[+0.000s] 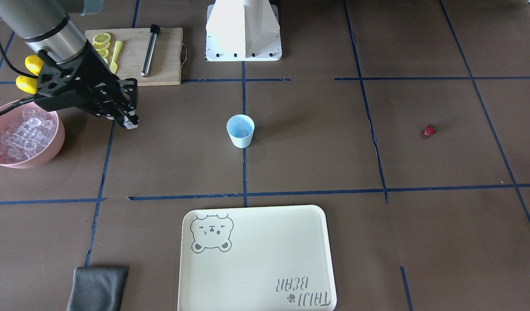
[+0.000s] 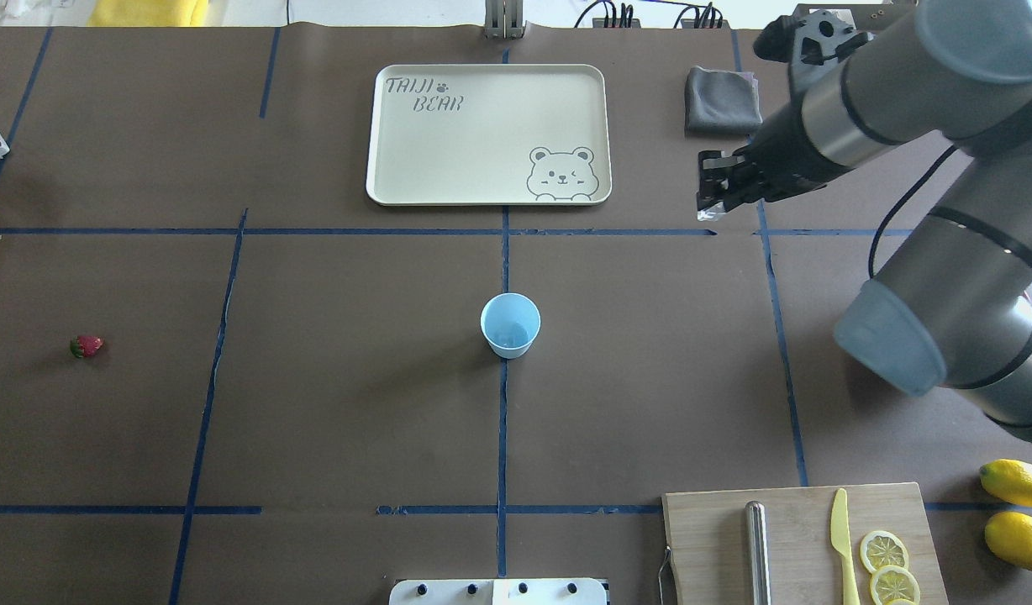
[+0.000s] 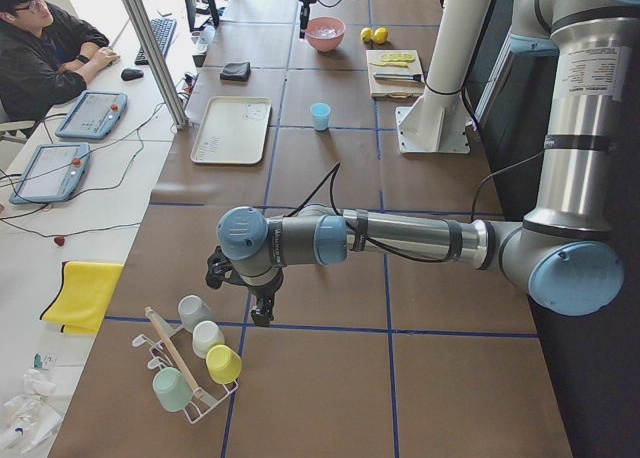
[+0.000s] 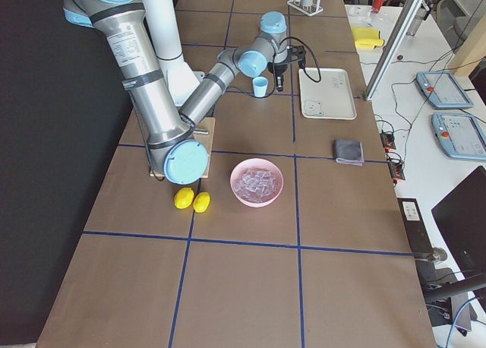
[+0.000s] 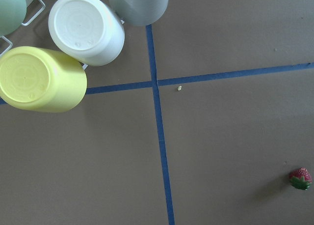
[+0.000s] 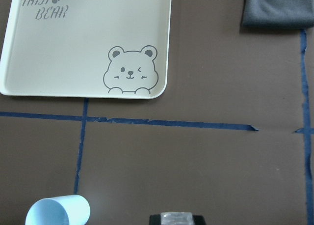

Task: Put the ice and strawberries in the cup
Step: 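Carry the ice cube with the right gripper over the light-blue cup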

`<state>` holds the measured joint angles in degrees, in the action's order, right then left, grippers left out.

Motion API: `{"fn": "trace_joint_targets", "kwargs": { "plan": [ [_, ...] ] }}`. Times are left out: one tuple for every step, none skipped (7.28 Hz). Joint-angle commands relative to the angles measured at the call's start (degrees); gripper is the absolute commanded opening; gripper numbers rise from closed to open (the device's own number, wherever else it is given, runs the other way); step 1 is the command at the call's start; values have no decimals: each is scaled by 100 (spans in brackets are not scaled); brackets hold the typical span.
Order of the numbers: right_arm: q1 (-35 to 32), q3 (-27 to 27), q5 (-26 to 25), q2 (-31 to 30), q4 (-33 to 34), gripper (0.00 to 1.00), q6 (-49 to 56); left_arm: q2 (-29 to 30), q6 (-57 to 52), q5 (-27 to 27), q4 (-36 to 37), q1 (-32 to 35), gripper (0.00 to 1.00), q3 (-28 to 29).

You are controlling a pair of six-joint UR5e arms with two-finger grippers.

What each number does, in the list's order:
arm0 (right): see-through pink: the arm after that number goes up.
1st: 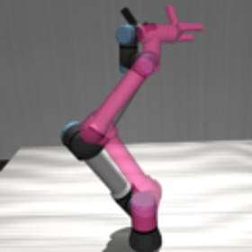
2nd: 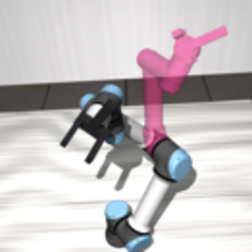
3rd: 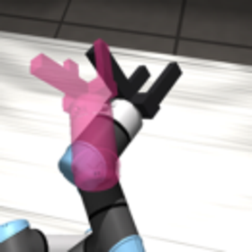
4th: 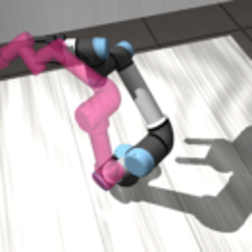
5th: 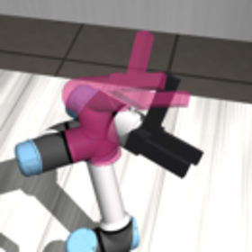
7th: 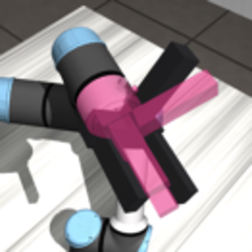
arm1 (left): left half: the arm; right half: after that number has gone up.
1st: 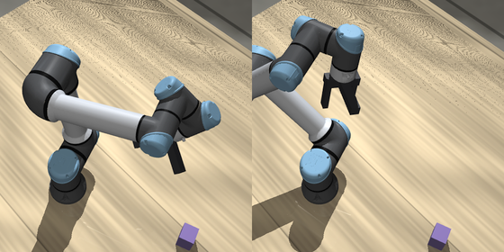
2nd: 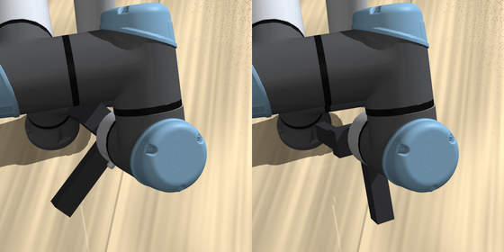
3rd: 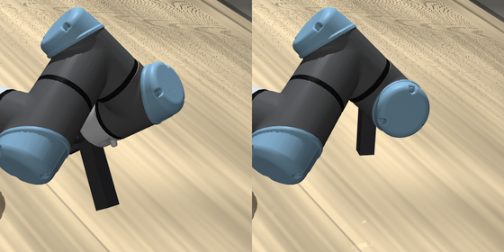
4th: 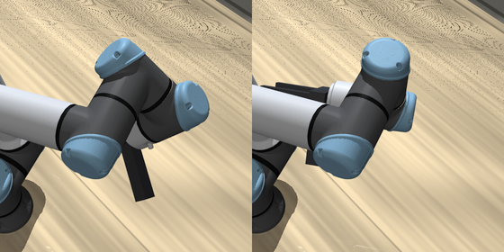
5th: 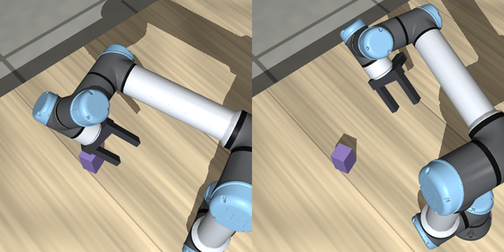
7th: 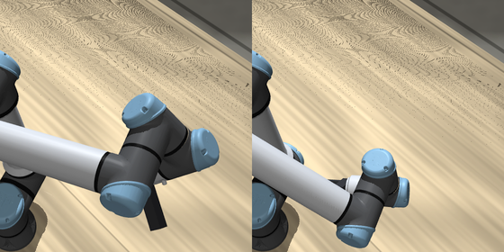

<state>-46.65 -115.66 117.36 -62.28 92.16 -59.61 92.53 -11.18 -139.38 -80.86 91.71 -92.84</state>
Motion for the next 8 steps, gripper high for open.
{"fn": "trace_joint_targets", "kwargs": {
  "plan": [
    [1075,165,-1079,803,602,0,-769,1,11,-2,0,-4,100,-32],
    [1340,427,-1292,988,611,0,-919,1,2,-2,9,-12,100,-32],
    [1552,822,-1564,1295,611,0,-1042,1,-6,-2,0,-21,100,-32],
    [1693,1200,-1697,1550,602,0,-1139,1,2,-89,0,-21,100,-24],
    [1773,1421,-1812,1709,584,0,-1193,1,2,-186,0,-38,100,-15],
    [1782,1667,-1857,1911,584,0,-1219,1,2,-186,0,-39,100,-24],
    [1808,1765,-1866,1948,576,0,-1237,1,2,-187,0,-39,100,-24],
    [1861,1810,-1901,1948,575,0,-1255,1,2,-187,0,-47,100,-24]
  ]
}}
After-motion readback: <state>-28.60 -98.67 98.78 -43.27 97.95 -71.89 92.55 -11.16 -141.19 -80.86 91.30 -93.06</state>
